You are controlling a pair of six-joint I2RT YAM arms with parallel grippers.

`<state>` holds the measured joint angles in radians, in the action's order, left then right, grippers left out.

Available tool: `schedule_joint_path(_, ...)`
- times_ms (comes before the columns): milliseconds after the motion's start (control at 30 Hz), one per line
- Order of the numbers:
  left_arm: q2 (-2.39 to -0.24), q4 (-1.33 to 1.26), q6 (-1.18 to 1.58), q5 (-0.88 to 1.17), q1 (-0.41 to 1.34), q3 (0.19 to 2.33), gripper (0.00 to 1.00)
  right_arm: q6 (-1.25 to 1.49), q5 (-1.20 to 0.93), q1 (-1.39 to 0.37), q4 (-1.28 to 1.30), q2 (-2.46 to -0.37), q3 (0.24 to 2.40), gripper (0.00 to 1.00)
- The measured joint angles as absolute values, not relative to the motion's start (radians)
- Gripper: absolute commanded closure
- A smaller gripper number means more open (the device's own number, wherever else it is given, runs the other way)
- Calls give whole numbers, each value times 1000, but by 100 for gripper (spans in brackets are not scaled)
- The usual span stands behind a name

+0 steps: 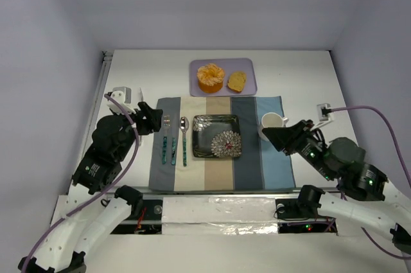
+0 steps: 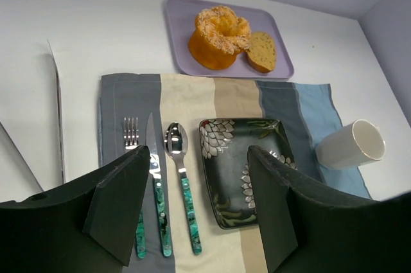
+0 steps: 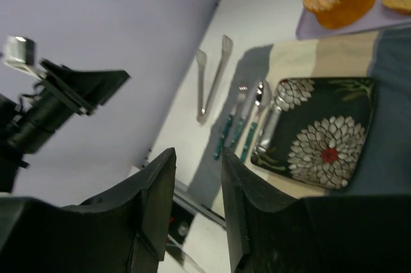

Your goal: Place the bread

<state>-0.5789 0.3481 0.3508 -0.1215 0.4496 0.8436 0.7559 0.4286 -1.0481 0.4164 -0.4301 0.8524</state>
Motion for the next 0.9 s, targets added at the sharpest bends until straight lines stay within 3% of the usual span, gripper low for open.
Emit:
schedule_joint_path(33,-586,348,348,-123,450,844,43,756,433,-1048,428,-446,846,64)
schedule_joint_path(67,-593,348,344,-125,450,844,45,756,434,-1048,435,-465,843,76)
schedule_joint_path(100,-601,348,336,-127,450,844,47,754,433,-1048,438,-482,841,82)
schedule_joint_path(167,-616,348,323,-123,450,844,59,758,427,-1048,437,-512,837,100)
schedule_joint_path(233,-627,348,306,-111,450,844,72,758,414,-1048,435,-533,835,100)
schedule_joint_path(267,-630,348,299,-105,450,844,91,759,408,-1048,433,-540,835,100)
schedule_joint_path(300,-635,347,296,-105,450,844,99,759,402,-1048,430,-547,834,100)
schedule_joint_path(533,-757,355,277,-176,438,855,99,768,348,-1048,379,-564,795,100)
schedule_joint_path(567,-801,355,276,-189,430,860,79,773,343,-1048,375,-561,784,100)
schedule_joint_path(667,-923,332,261,-208,375,865,64,791,336,-1048,368,-540,742,100)
schedule_joint_path(900,-1229,271,234,-220,236,869,59,835,344,-1048,358,-506,658,67)
